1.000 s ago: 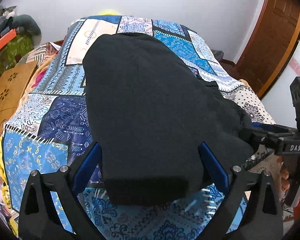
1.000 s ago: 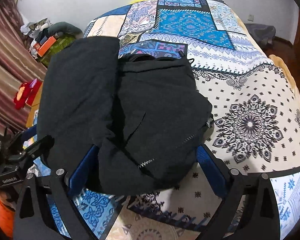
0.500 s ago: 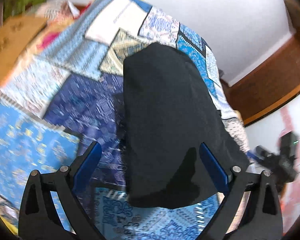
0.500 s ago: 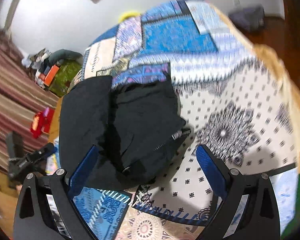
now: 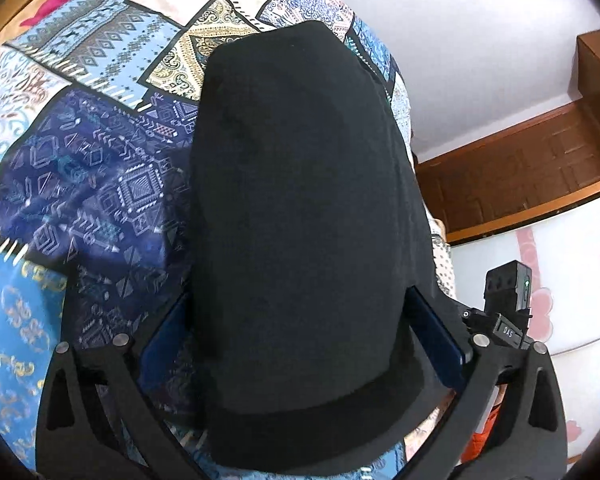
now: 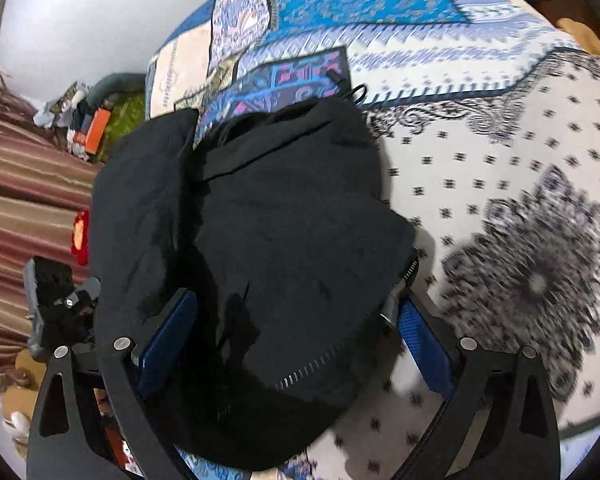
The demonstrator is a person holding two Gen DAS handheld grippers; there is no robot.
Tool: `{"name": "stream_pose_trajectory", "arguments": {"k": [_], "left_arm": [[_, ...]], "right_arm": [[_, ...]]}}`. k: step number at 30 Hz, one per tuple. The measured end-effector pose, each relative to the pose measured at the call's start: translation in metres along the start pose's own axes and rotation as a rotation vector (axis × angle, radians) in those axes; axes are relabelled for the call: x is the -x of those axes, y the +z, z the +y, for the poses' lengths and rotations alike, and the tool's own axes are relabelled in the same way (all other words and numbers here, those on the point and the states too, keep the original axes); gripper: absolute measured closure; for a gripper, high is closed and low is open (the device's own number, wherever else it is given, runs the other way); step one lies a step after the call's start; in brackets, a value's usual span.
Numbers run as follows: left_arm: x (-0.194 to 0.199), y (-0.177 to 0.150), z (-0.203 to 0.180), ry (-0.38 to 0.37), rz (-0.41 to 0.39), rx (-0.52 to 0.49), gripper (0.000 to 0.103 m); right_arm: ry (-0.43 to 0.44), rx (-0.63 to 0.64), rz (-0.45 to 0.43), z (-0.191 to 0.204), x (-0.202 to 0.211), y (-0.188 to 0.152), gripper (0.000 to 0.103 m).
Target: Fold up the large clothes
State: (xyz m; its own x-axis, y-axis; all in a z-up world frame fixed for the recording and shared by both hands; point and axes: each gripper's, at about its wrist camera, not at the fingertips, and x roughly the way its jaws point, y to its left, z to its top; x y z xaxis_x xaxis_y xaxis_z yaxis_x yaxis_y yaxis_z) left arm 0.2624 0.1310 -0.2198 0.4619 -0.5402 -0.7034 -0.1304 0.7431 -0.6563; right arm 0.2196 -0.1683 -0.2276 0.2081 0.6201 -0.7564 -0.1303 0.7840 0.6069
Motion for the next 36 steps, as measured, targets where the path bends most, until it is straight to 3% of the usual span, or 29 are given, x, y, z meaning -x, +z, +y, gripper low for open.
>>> {"name": "stream_pose_trajectory", "arguments": {"k": [3,9,17,19,29,36], "left_arm": [[-0.006,0.004,-0.002,0.008,0.001,-0.008,0.000],[-0.015,0.004,0.010,-0.053,0.033,0.066,0.000],[0.003,-0.011,-0.020,0.010,-0.001,-0.048,0.009],[0.012,-0.016,-0.030,0.020,-0.005,-0.088,0.013],[0.078,-0.010,-0.048,0.010,-0.119,-0.170,0.025],[0.129,0.031,-0.061,0.033,-0.247,-0.256,0.027]], "right_arm": [[-0.011,-0.002,0.012,0.000,-0.009,0.004,0.006],[-0.009,-0.065,0.009,-0.005,-0.010,0.011,0.016],[0.110,-0.108,0.037,-0.007,0.000,0.005,0.071],[0.122,-0.089,0.030,0.000,0.009,0.000,0.078],[0.134,0.073,-0.036,0.068,0.027,0.005,0.083],[0.157,0.150,-0.116,0.112,0.024,0.030,0.083]]}}
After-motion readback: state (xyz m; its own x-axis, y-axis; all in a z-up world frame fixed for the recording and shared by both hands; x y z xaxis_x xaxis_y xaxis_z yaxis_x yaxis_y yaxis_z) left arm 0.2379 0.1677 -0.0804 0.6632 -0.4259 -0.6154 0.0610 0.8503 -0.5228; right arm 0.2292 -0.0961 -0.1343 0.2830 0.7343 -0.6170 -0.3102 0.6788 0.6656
